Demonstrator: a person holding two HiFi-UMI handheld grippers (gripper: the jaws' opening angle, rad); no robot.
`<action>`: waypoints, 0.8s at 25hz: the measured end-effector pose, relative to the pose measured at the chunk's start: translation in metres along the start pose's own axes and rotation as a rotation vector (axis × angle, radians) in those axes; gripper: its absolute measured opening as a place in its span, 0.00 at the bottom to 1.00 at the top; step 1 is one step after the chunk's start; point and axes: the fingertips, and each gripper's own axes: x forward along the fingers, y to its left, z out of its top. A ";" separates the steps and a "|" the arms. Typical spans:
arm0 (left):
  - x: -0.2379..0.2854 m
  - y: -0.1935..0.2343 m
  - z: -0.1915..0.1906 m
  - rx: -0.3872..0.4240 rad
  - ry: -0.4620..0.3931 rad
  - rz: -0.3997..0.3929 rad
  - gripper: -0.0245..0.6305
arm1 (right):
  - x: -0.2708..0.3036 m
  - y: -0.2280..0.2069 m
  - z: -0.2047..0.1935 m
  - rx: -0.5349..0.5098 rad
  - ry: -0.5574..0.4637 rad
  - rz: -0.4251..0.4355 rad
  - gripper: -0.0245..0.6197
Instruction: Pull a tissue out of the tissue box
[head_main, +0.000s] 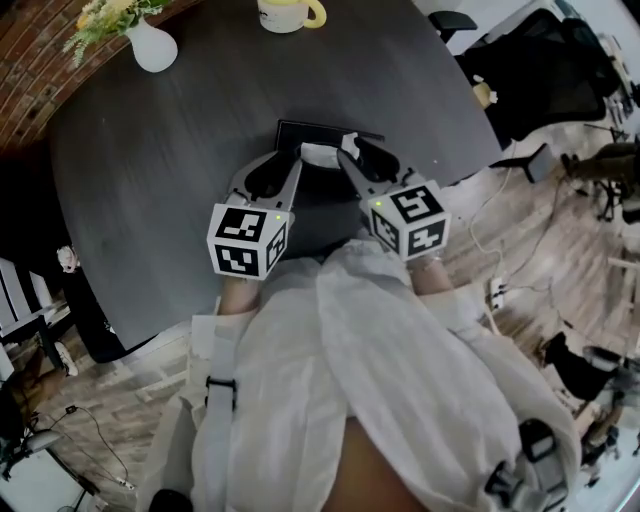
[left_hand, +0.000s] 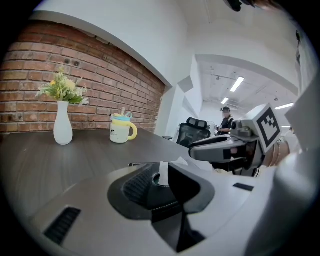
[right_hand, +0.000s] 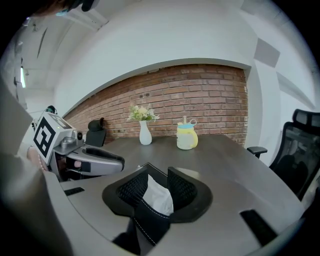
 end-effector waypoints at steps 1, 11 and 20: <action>0.001 0.000 -0.001 -0.002 0.000 0.003 0.16 | 0.001 -0.001 -0.001 -0.003 0.000 0.003 0.21; -0.007 0.005 -0.004 -0.027 -0.006 0.053 0.16 | -0.002 0.004 -0.007 -0.078 0.033 0.062 0.21; -0.005 0.013 -0.010 -0.078 0.001 0.099 0.16 | 0.018 0.002 -0.014 -0.142 0.115 0.136 0.21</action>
